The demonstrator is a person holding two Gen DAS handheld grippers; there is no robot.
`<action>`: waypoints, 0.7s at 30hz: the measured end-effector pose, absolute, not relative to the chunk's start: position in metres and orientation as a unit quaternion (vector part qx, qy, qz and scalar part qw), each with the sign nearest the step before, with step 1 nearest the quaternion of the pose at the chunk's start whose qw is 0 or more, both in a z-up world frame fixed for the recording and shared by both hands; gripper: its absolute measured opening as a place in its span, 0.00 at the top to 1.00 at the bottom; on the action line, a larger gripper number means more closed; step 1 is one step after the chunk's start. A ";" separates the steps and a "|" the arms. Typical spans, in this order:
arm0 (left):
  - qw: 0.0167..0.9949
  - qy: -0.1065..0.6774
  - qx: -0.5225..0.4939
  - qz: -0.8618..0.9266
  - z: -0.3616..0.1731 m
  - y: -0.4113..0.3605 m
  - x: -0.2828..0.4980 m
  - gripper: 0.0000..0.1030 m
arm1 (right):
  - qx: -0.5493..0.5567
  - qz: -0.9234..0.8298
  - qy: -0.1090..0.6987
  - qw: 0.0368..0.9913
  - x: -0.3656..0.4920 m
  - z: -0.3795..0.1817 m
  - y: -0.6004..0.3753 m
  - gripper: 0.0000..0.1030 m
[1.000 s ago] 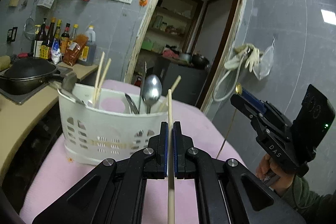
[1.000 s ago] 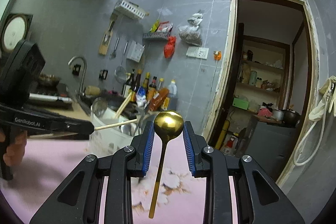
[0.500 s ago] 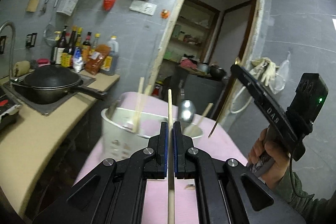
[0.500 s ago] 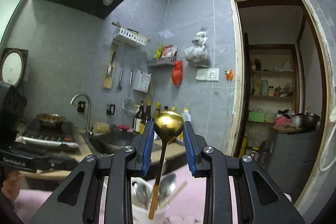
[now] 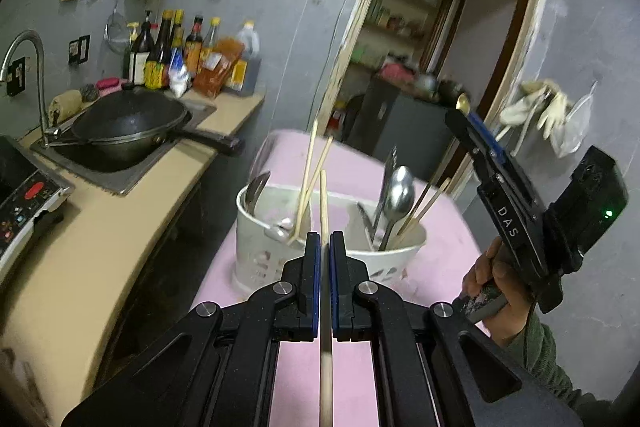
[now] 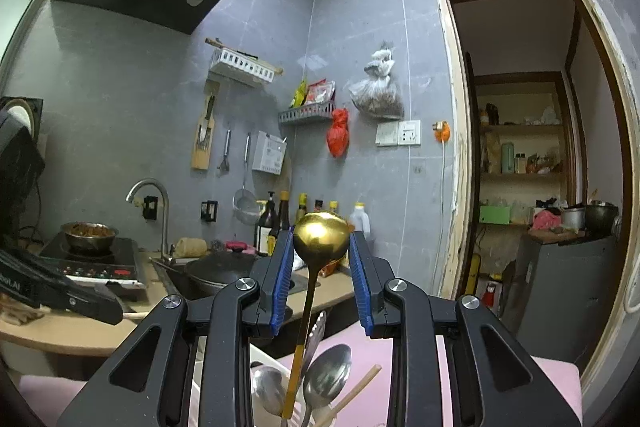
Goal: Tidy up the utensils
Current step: 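Lower the gold spoon into the caddy and open the right gripper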
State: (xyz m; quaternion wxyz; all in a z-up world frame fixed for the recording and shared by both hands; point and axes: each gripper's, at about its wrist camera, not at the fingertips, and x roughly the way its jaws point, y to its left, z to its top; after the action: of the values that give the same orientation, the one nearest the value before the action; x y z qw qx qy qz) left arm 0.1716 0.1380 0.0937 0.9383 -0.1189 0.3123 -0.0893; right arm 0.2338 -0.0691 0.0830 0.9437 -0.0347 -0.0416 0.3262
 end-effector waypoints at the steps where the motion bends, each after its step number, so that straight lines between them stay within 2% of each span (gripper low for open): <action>1: 0.934 0.328 -0.116 -0.085 0.092 0.136 0.175 0.98 | -0.034 0.327 -0.039 0.943 0.235 0.082 -0.069 0.75; 4: 0.920 0.363 -0.120 -0.090 0.092 0.132 0.185 0.98 | -0.031 0.331 -0.032 0.943 0.237 0.081 -0.069 0.75; 21: 0.882 0.456 -0.106 -0.053 0.098 0.130 0.227 0.98 | -0.025 0.334 -0.014 0.942 0.245 0.076 -0.070 0.75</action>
State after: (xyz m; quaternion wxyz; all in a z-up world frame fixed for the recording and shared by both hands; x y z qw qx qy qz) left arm 0.2270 0.1295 0.0981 0.8821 -0.1056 0.4560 -0.0534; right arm 0.2446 -0.0701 0.0755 0.9422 -0.0255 -0.0138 0.3338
